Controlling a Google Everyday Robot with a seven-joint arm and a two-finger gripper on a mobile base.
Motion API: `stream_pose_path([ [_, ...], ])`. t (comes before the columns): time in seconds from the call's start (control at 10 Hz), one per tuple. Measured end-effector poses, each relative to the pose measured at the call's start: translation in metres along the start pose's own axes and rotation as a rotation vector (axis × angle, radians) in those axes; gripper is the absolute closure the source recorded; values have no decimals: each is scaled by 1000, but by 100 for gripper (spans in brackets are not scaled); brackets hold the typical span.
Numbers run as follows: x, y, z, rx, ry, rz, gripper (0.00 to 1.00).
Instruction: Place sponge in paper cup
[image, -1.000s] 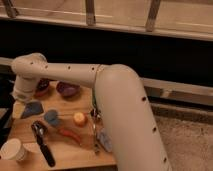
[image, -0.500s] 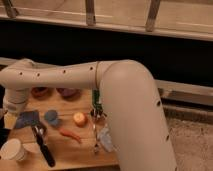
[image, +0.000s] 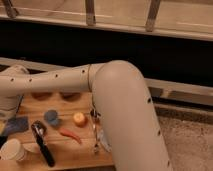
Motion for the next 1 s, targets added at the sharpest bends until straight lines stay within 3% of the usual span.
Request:
stream_pose_path([
  [0.2,-19,8,21,-81,-45,-32,100],
  [0.3,-23,11,25,-99,-52,-39,100],
  [1.0,-23,10,26,-102,-53,-37,100],
])
